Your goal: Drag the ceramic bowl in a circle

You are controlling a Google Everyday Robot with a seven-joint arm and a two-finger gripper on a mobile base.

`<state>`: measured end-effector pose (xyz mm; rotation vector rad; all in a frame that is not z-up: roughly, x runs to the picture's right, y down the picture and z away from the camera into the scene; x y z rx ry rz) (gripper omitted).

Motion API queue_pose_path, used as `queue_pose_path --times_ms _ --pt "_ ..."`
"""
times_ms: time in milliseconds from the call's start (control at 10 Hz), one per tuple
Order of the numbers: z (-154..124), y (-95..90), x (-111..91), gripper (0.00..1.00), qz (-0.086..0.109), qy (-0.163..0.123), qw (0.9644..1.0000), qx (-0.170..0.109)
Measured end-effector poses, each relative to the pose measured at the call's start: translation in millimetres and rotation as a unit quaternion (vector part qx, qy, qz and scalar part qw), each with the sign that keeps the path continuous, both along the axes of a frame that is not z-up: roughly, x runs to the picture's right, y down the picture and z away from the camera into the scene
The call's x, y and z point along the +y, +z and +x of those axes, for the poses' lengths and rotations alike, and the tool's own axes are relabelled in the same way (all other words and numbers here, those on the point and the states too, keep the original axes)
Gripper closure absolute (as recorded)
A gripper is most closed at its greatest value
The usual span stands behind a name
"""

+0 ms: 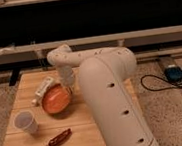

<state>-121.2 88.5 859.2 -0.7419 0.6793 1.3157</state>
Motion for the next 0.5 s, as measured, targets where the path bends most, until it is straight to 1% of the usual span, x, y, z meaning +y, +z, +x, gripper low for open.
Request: queue_pose_path --times_ms 100,300,400,500 --pt "11 -14.4 5 1.0 -0.006 0.004 0.9999 0.008" --pt "30 -30.7 12 1.0 -0.014 0.008 0.9996 0.021" --pt "43 -41.7 17 1.0 -0.019 0.011 0.9993 0.031" --pt "56 -48.9 21 1.0 -0.023 0.014 0.9988 0.042"
